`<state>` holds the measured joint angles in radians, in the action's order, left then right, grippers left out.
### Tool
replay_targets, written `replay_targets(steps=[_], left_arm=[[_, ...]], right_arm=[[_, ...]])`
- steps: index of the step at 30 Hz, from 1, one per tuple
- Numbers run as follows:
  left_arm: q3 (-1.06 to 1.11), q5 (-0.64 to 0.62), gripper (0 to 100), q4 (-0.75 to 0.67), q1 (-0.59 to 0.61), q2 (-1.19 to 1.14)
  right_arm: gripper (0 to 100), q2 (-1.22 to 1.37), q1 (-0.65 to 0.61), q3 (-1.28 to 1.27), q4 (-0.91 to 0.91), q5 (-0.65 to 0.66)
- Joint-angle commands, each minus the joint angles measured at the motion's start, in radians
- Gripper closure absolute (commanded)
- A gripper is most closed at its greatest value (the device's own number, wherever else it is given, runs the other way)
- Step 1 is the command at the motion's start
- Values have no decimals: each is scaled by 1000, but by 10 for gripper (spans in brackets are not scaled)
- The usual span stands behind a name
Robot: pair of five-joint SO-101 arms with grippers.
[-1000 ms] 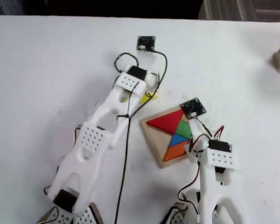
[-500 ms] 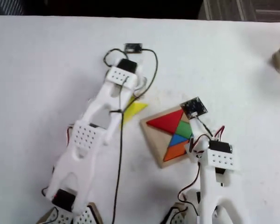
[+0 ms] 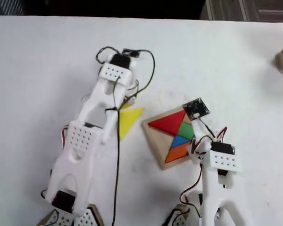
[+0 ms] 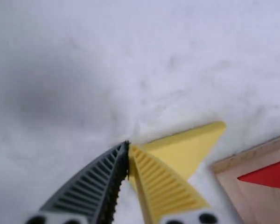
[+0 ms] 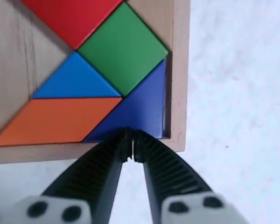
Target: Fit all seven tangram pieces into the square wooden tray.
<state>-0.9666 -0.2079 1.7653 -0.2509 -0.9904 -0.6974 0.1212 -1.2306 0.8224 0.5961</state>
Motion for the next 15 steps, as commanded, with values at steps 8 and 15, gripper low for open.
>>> replay_targets(steps=[8,15], left_arm=[[242,84,984,-20,5,277],[709,91,980,-367,5,604]], right_arm=[[979,-15,-10,6,-27,15],[979,-15,-12,5,-27,15]])
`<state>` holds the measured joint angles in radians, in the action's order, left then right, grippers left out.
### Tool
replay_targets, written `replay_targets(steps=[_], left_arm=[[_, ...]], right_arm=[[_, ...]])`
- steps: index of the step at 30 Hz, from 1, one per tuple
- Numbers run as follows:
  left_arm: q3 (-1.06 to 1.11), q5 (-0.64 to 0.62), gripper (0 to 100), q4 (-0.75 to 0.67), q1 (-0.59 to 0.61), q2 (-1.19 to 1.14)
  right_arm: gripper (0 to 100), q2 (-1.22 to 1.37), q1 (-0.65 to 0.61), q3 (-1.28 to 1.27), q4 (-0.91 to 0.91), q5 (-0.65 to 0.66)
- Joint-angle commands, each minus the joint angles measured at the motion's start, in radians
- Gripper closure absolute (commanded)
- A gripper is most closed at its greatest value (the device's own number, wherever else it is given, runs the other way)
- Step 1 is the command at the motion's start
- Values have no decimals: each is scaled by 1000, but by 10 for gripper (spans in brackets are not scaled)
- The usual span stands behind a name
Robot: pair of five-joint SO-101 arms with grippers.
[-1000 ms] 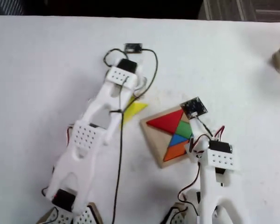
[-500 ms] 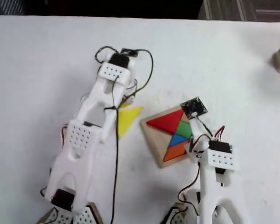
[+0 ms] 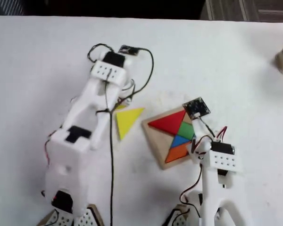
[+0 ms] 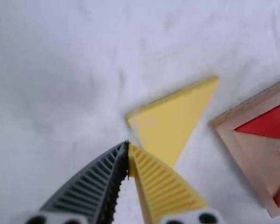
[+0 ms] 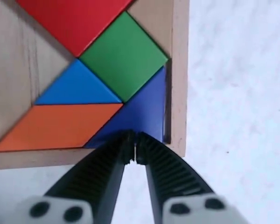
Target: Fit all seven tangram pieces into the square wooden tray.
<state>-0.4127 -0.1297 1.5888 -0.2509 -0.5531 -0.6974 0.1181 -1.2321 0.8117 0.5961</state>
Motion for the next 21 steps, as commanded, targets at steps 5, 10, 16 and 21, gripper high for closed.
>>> replay_targets(steps=[5,10,16,21], left_arm=[[414,262,980,-450,-5,297],[545,316,950,-483,-22,351],[554,322,704,-454,21,352],[549,322,629,-451,16,349]], right_arm=[[979,-15,-8,6,-12,15],[979,-15,-7,5,-12,15],[979,-15,-8,5,-12,15],[979,-15,-8,5,-12,15]])
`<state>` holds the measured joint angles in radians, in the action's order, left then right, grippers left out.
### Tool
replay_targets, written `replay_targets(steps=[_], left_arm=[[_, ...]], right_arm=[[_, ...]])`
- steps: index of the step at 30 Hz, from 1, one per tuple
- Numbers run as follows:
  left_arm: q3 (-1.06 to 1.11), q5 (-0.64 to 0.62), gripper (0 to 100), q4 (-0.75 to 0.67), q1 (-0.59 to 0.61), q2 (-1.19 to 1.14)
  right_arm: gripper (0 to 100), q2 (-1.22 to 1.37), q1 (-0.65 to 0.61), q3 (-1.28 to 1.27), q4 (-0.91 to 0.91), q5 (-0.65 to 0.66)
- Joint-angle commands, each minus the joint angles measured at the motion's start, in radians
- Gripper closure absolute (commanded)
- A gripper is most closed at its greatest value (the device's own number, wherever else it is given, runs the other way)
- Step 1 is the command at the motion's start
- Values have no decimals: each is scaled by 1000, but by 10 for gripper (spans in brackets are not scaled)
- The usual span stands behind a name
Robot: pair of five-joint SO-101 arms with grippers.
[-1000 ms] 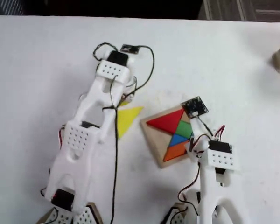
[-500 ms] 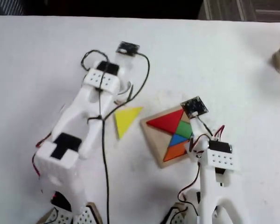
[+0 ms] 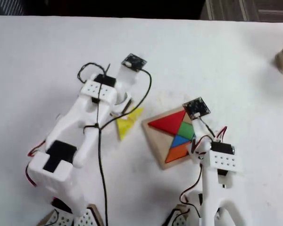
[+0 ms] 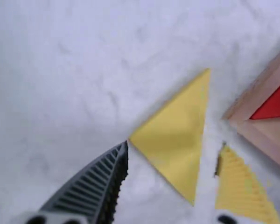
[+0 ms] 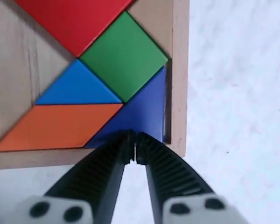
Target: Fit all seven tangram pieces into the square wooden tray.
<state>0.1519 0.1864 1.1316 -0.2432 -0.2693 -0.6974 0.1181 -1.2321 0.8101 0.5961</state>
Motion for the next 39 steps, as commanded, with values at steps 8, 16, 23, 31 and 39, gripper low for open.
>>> replay_targets(steps=[8,16,23,31,39], left_arm=[[-9,41,626,11,36,64],[-58,46,626,37,36,-38],[-173,-20,631,64,31,-145],[-175,-29,631,12,31,-223],[-173,-29,631,-26,25,-229]], right_arm=[[979,-15,-8,5,-10,15],[979,-15,-8,5,-8,15],[979,-15,-8,5,-8,15],[979,-15,-8,5,-8,15],[979,-16,-7,5,-8,15]])
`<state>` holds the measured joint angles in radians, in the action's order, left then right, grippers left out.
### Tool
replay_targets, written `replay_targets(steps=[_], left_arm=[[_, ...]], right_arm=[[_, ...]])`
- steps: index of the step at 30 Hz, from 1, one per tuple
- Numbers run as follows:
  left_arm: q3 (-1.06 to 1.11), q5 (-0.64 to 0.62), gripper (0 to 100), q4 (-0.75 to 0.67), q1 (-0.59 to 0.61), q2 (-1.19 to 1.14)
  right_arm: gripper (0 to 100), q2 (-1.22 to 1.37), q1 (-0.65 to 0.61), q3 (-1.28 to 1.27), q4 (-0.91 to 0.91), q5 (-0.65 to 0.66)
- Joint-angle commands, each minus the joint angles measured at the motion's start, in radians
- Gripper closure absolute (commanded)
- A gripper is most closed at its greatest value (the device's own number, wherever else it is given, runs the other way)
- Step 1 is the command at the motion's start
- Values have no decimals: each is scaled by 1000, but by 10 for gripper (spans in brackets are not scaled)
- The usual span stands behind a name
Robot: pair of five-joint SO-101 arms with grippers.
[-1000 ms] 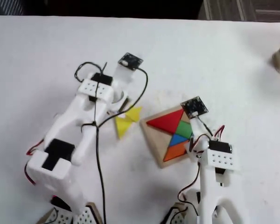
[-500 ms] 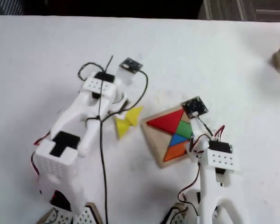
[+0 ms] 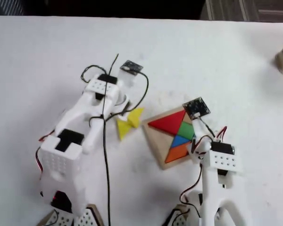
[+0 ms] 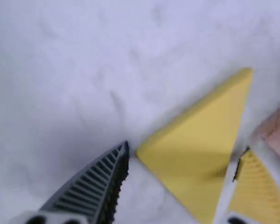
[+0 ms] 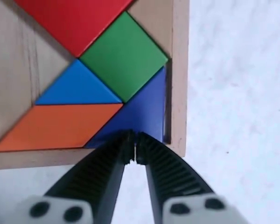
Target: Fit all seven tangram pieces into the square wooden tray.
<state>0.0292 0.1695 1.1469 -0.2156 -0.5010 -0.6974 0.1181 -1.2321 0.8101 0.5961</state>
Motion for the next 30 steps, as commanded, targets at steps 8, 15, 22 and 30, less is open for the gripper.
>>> replay_targets(steps=[8,15,22,30], left_arm=[[-46,-8,640,-61,-2,4],[-48,63,740,-60,-19,4],[-44,89,741,-35,-21,4],[-44,5,744,-26,-10,8]], right_arm=[[979,-18,-5,5,-8,15],[979,-18,-5,5,-8,15],[979,-19,-4,5,-8,15],[979,-19,-4,5,-8,15]])
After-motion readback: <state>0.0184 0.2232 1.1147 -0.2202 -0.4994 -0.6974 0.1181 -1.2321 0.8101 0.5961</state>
